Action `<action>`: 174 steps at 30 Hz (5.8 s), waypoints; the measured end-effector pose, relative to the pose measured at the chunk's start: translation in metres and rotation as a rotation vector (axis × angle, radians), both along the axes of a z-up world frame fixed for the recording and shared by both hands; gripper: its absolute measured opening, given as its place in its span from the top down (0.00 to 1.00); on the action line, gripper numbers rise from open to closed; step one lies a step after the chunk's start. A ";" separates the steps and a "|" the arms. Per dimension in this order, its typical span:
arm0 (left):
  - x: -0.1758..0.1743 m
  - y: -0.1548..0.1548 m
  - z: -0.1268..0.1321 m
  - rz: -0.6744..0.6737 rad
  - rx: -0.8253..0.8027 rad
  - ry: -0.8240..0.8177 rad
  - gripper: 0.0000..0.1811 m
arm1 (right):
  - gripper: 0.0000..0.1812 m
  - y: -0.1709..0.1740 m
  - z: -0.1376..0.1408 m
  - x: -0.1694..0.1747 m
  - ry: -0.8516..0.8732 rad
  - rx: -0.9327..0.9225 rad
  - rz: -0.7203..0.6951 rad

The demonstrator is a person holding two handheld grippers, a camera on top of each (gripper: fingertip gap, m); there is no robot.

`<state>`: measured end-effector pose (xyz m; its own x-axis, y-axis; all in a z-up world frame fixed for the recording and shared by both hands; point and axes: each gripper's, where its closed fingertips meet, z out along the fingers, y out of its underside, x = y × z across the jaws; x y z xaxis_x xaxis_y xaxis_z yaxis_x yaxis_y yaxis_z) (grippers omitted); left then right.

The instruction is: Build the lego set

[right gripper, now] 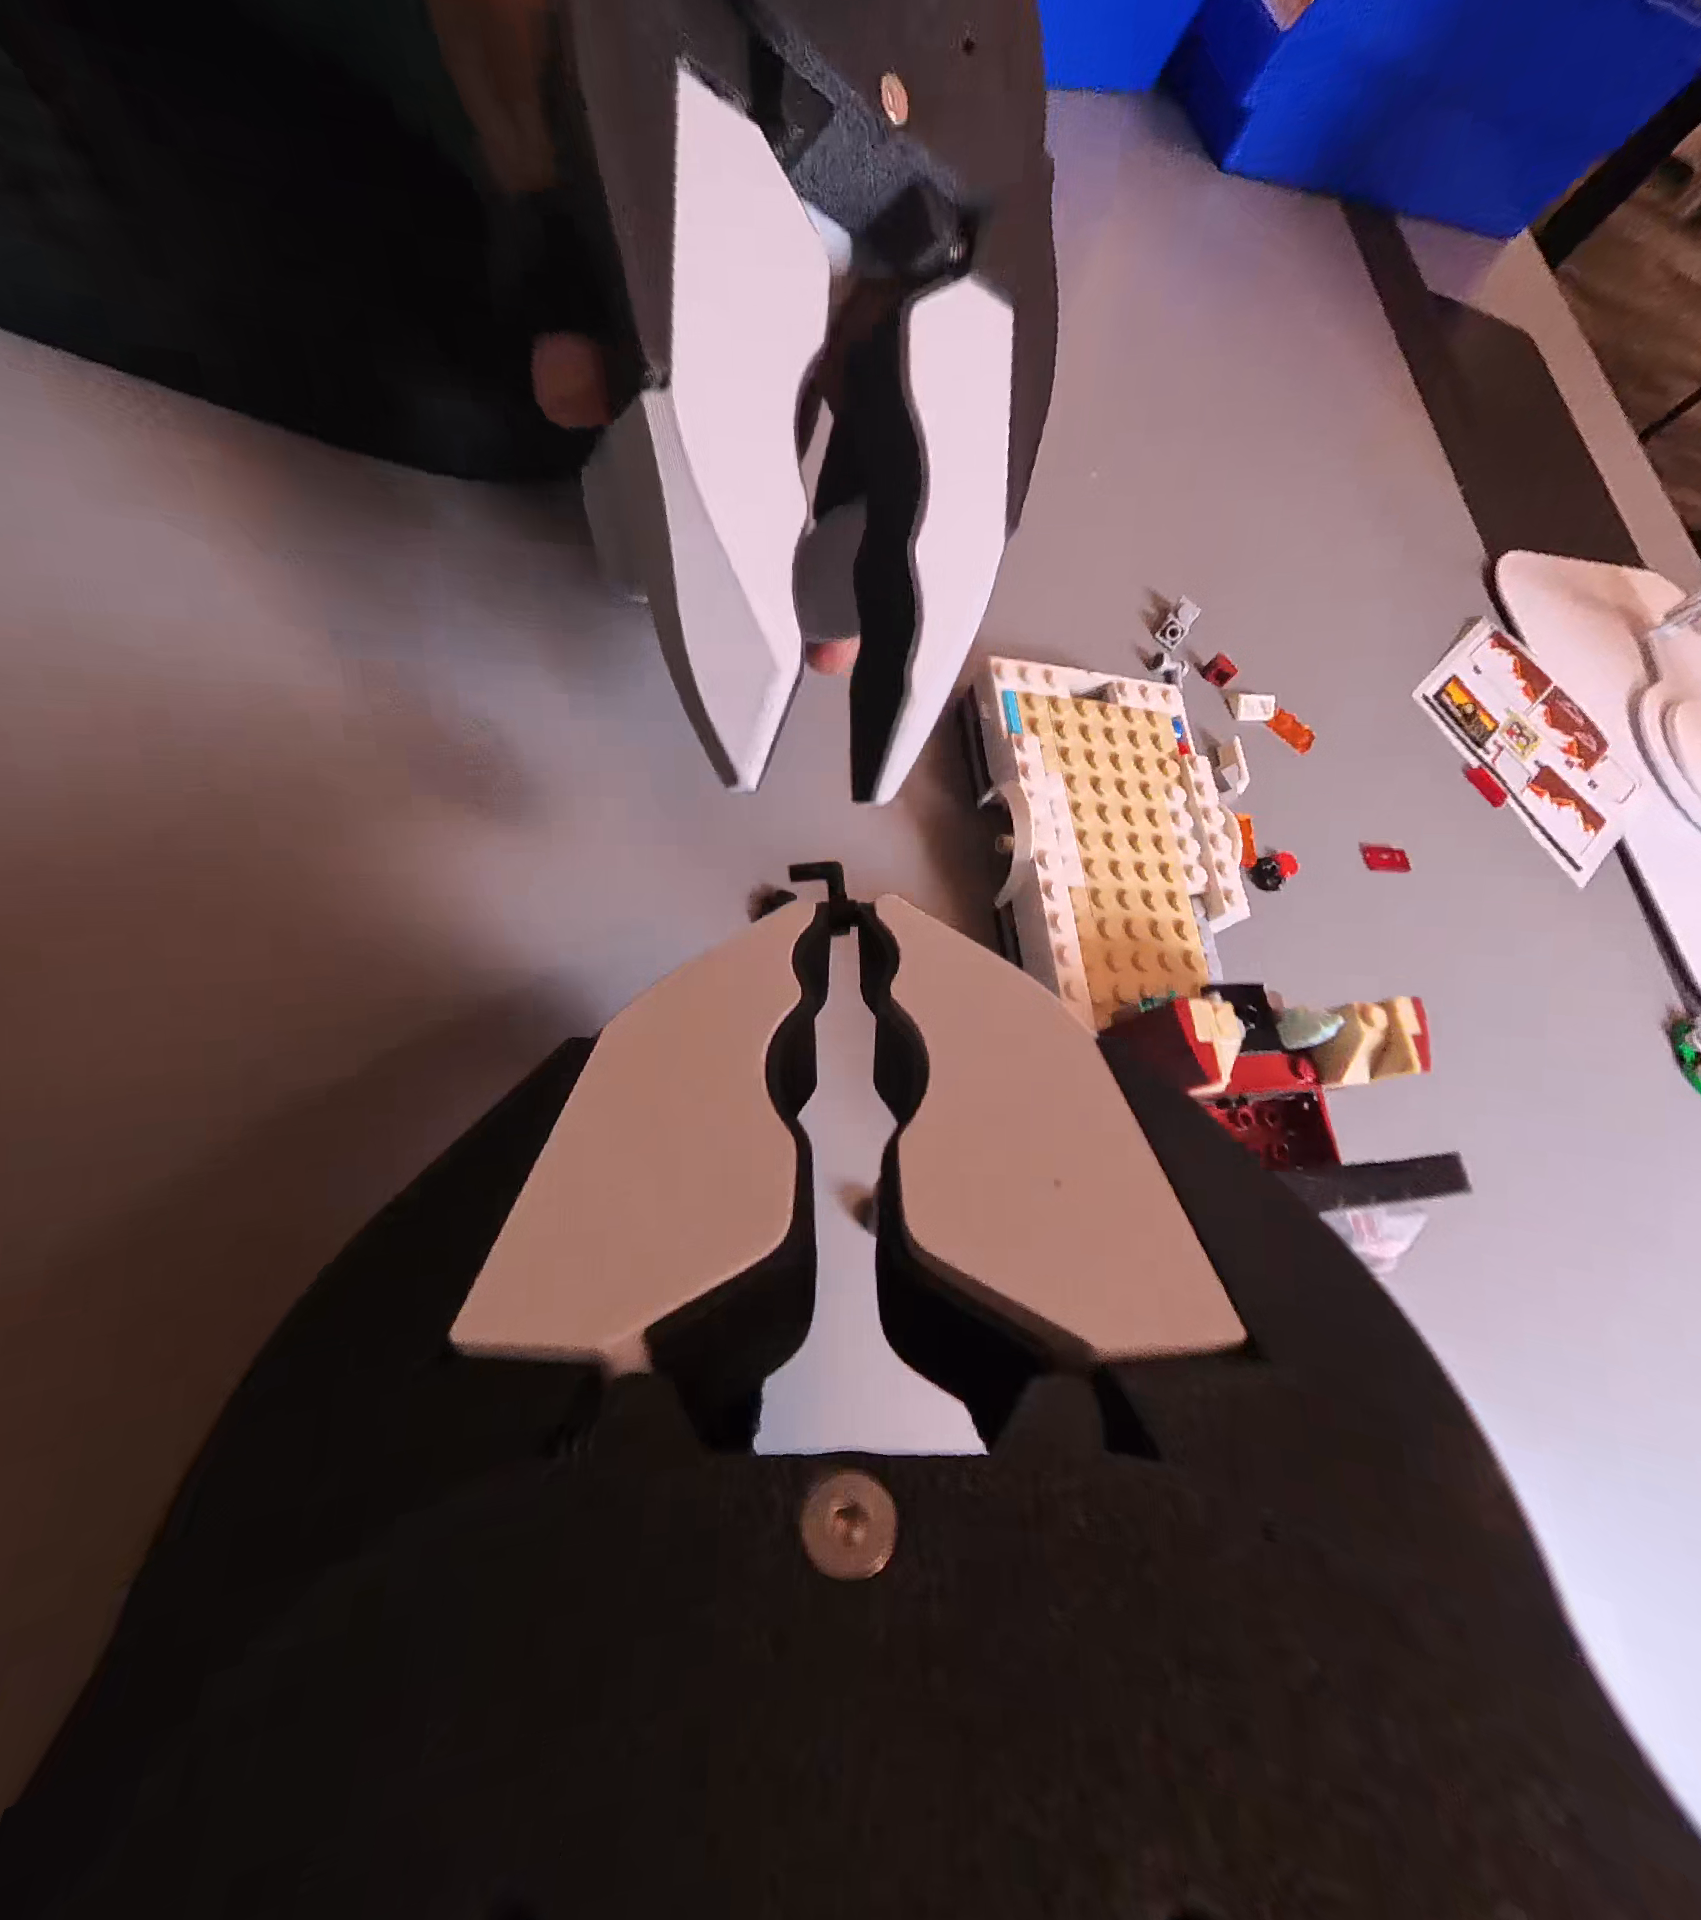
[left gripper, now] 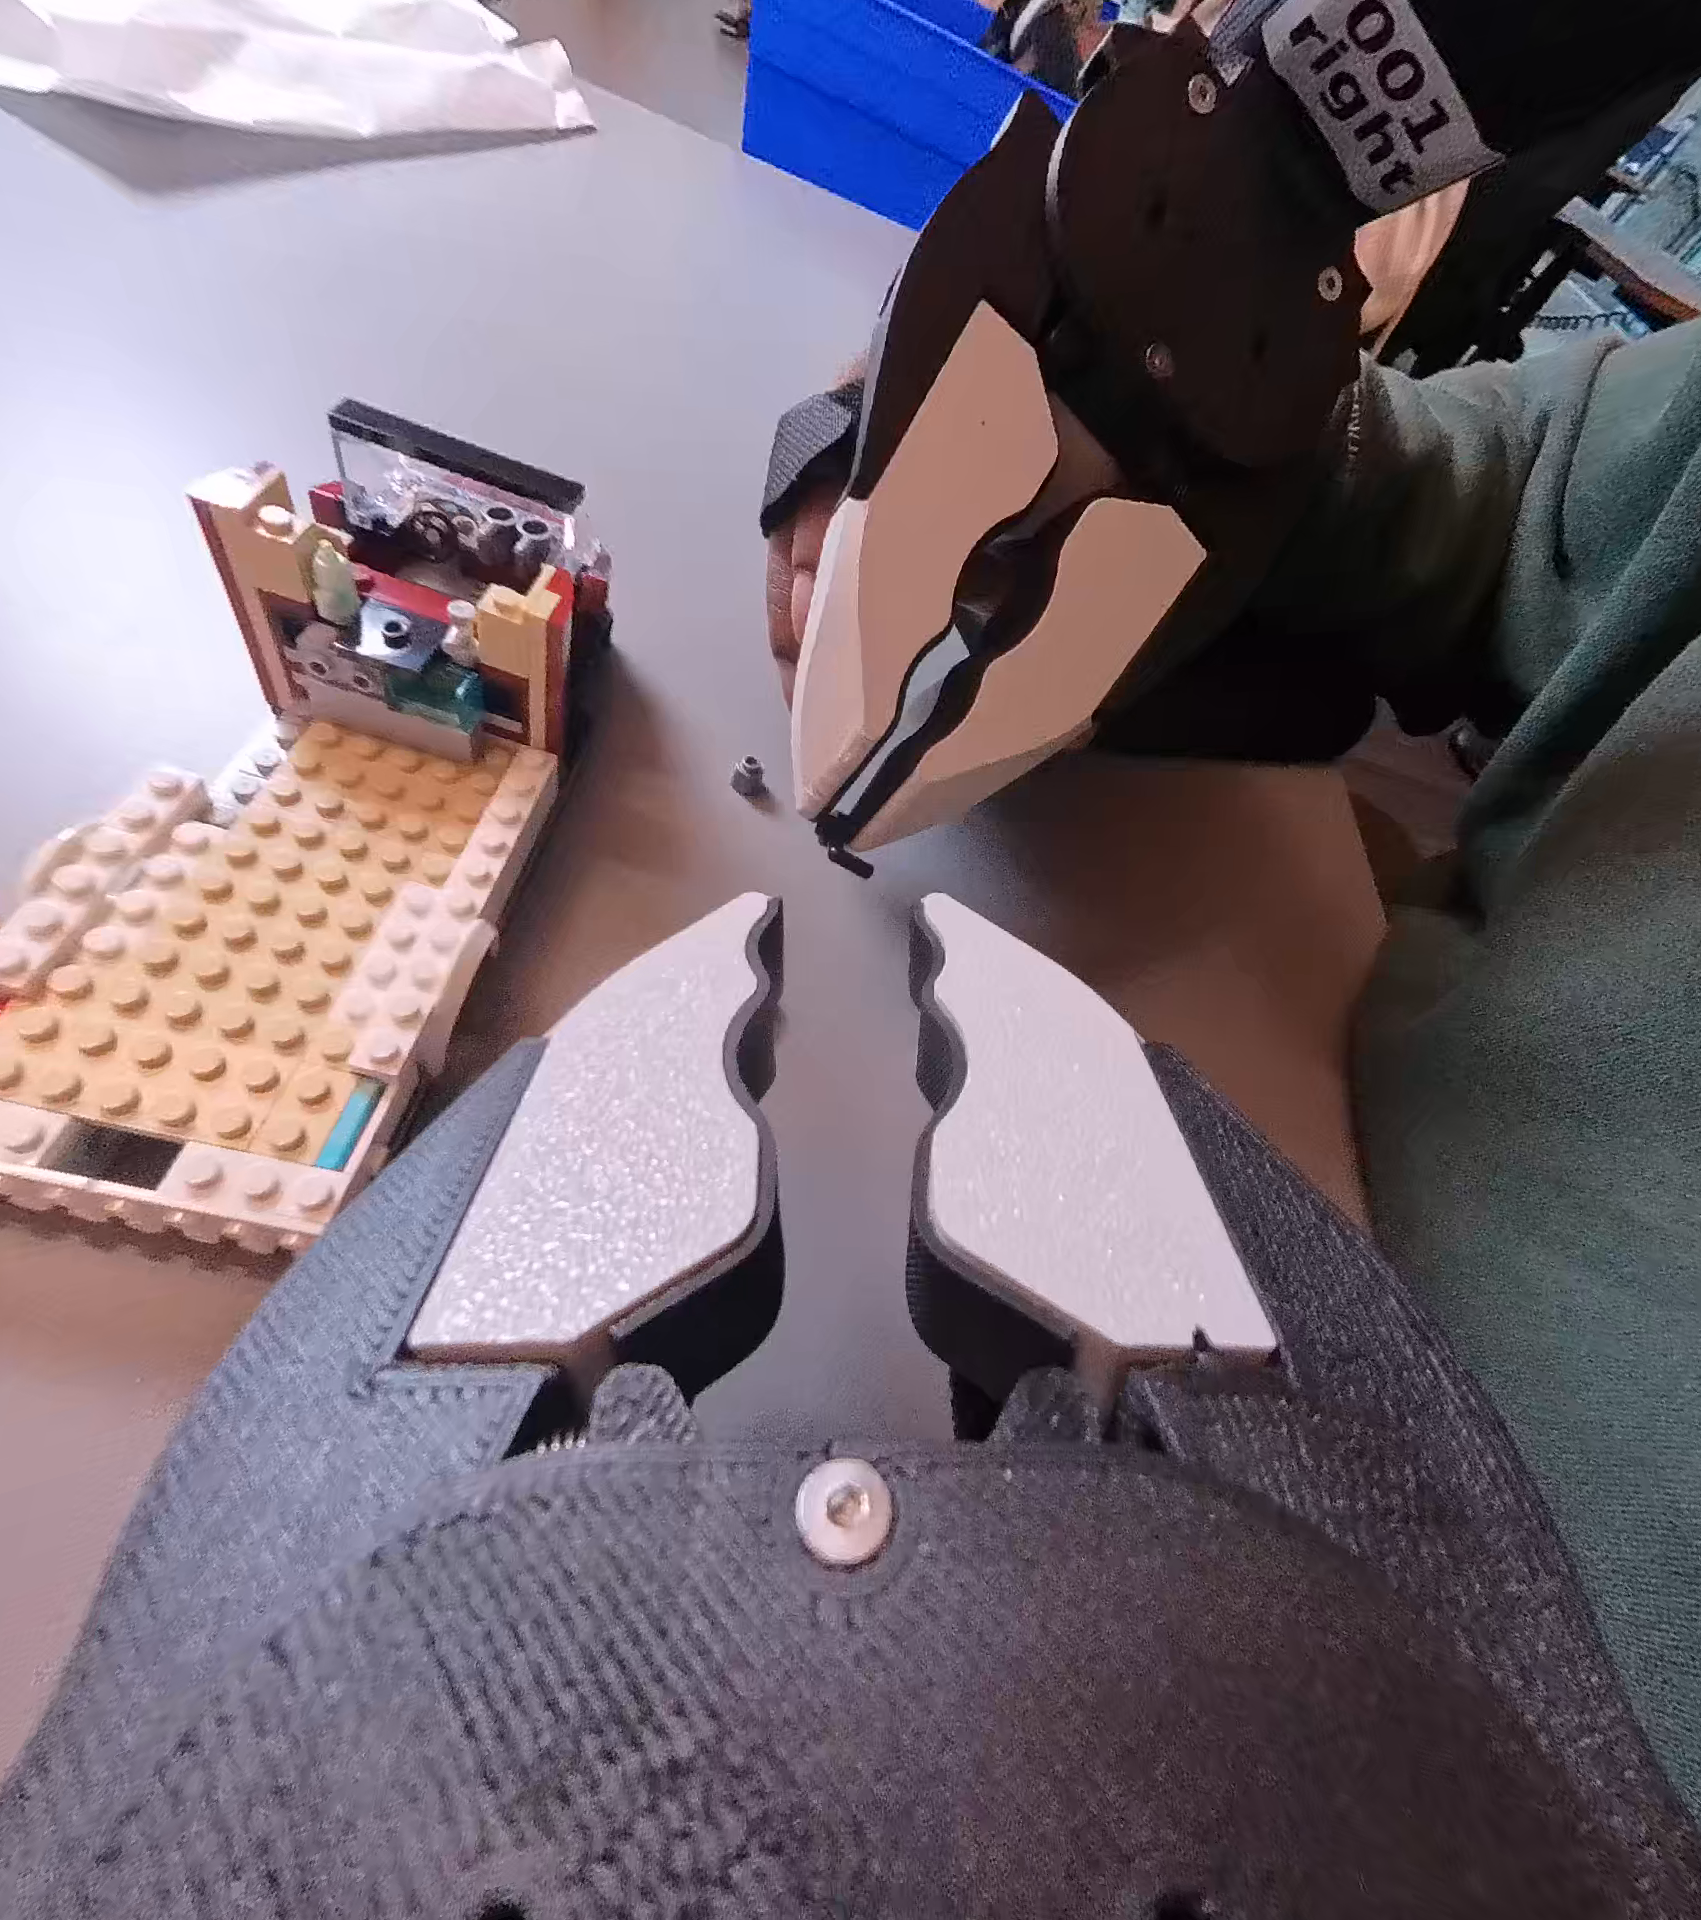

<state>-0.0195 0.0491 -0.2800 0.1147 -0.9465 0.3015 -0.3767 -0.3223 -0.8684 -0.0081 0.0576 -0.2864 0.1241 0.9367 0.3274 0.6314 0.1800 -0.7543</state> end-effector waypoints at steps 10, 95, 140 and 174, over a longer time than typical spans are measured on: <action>0.001 -0.001 0.001 0.000 -0.050 -0.010 0.94 | 0.97 -0.001 0.009 -0.014 0.060 0.057 -0.010; 0.005 -0.011 -0.050 -0.103 0.158 0.342 0.94 | 0.91 0.018 -0.045 0.053 -0.271 -0.366 -0.236; 0.004 -0.008 -0.051 -0.105 0.273 0.331 0.98 | 0.96 0.013 -0.045 0.054 -0.283 -0.407 -0.254; 0.011 -0.011 -0.006 -0.094 -0.052 0.024 0.98 | 0.91 -0.019 0.008 0.003 0.005 -0.156 0.066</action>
<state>-0.0083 0.0382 -0.2861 0.0339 -0.9367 0.3486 -0.4276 -0.3289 -0.8420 -0.0053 0.0384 -0.2780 0.0619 0.9823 0.1767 0.6184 0.1012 -0.7793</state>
